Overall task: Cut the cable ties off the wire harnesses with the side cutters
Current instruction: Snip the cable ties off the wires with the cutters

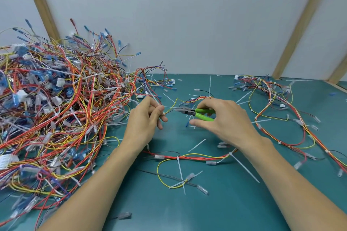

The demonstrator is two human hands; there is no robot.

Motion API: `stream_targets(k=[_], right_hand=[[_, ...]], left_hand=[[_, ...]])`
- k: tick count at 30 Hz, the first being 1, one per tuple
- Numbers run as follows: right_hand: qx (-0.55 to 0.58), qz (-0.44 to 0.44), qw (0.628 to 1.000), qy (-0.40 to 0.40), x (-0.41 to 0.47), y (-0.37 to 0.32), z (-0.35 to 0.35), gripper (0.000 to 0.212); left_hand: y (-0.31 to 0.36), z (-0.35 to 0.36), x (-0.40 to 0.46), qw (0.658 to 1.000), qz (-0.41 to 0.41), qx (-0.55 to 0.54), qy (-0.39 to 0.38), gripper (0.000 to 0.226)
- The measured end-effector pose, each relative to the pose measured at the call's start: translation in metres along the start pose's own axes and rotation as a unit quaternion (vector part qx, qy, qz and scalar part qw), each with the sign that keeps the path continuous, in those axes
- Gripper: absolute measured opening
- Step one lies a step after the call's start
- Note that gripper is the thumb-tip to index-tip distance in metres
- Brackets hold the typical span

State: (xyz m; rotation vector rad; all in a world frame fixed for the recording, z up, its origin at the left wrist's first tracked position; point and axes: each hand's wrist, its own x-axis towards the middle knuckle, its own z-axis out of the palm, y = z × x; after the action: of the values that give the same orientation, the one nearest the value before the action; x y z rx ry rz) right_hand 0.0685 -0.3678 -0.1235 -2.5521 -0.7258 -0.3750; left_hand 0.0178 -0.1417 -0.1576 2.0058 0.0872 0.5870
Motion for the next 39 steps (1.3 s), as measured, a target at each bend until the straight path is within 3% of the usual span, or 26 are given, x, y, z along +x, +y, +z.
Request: stream_targets(k=[8,15,23,39], right_hand=[[-0.028,-0.026,0.999,0.017,0.0,-0.006,-0.006,0.048],[-0.055,-0.036,0.998,0.025,0.0,-0.012,-0.007,0.045],[-0.039,-0.022,0.999,0.009,0.0,-0.008,-0.006,0.044],[-0.025,-0.002,1.0,-0.011,0.001,-0.006,-0.004,0.044]], left_hand=[[0.004,-0.008,0.005,0.986,0.125,0.105,0.036,0.013],[0.011,-0.007,0.003,0.983,0.161,0.086,0.033,0.009],[0.016,-0.004,0.0,0.985,0.162,0.052,0.025,0.019],[0.018,-0.001,-0.003,0.981,0.183,0.061,0.012,0.016]])
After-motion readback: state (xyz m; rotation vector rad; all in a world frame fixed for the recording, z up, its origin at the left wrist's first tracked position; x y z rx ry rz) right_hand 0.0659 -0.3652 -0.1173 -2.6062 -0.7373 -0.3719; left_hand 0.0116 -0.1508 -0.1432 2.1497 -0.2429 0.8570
